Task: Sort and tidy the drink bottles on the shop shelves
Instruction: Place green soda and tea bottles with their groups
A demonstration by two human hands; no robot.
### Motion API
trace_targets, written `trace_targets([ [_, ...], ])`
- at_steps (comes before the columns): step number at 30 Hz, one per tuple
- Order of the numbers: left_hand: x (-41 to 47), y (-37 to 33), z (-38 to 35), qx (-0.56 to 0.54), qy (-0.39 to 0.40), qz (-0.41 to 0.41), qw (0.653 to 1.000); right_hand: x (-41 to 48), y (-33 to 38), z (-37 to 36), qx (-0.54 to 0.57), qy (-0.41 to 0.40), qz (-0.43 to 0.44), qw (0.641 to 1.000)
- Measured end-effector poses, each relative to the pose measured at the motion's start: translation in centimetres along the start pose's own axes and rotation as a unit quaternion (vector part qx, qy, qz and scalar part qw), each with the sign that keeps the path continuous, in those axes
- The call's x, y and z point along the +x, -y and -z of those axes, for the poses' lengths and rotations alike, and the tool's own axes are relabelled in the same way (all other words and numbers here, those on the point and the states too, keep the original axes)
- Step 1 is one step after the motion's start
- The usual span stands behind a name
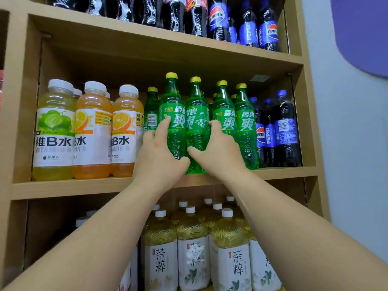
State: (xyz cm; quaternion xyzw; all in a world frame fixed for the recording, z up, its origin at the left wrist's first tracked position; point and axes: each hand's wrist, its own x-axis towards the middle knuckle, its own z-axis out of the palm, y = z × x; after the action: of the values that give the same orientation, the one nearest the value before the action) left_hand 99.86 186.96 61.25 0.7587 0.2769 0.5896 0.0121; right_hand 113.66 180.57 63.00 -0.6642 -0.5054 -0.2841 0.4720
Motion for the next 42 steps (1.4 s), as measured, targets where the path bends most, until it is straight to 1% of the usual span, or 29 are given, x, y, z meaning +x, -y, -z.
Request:
trace_targets([
  [2,0.0,0.0,0.0,-0.005,0.0,0.001,1.0,0.1,0.0,0.1,-0.034,-0.038,0.022,0.998],
  [4,0.0,0.1,0.0,-0.009,-0.002,0.001,1.0,0.3,0.0,0.2,-0.031,-0.047,0.026,0.998],
  [12,0.3,0.4,-0.2,0.003,-0.001,-0.006,1.0,0.6,0.0,0.0,-0.002,0.027,0.009,1.0],
  [16,0.5,0.3,-0.6,0.064,0.028,-0.014,0.997,0.2,-0.1,0.2,-0.055,0.035,0.049,0.997],
  [18,0.7,0.3,-0.6,0.077,0.041,-0.013,0.996,-0.2,-0.6,0.6,-0.081,-0.002,0.09,0.993],
  [20,0.9,0.4,-0.7,0.09,0.055,-0.017,0.994,-0.6,-1.6,1.6,-0.052,-0.08,0.131,0.987],
  [21,1.0,0.3,-0.8,0.099,0.064,-0.016,0.993,-0.6,-2.3,2.2,-0.025,-0.121,0.135,0.983],
  [22,1.0,0.2,-1.0,0.109,0.072,-0.014,0.991,-0.5,-3.2,2.7,-0.005,-0.152,0.122,0.981],
  [23,1.1,0.0,-1.2,0.115,0.076,-0.01,0.99,-0.3,-4.2,3.0,0.004,-0.164,0.092,0.982],
  [24,1.1,-0.2,-1.4,0.121,0.076,-0.005,0.99,0.0,-5.4,3.2,0.0,-0.156,0.048,0.987],
  [25,1.2,-0.4,-1.6,0.128,0.074,0.001,0.989,0.3,-6.5,3.2,-0.004,-0.121,-0.006,0.993],
  [26,1.3,-0.5,-1.8,0.138,0.073,0.006,0.988,0.4,-7.4,3.3,-0.001,-0.069,-0.057,0.996],
  [27,1.4,-0.7,-2.0,0.15,0.072,0.01,0.986,0.4,-8.1,3.3,0.009,-0.016,-0.089,0.996],
  [28,1.5,-0.8,-2.1,0.159,0.072,0.013,0.985,0.4,-8.6,3.1,0.019,0.026,-0.101,0.994],
  [29,1.6,-0.9,-2.3,0.167,0.072,0.014,0.983,0.4,-8.9,2.9,0.022,0.051,-0.099,0.994],
  [34,1.9,-1.5,-3.1,0.201,0.064,0.009,0.977,1.1,-9.0,2.3,-0.011,0.081,-0.084,0.993],
  [42,1.6,-1.6,-3.3,0.217,0.072,0.003,0.974,1.4,-9.1,1.8,-0.041,0.081,-0.087,0.992],
])
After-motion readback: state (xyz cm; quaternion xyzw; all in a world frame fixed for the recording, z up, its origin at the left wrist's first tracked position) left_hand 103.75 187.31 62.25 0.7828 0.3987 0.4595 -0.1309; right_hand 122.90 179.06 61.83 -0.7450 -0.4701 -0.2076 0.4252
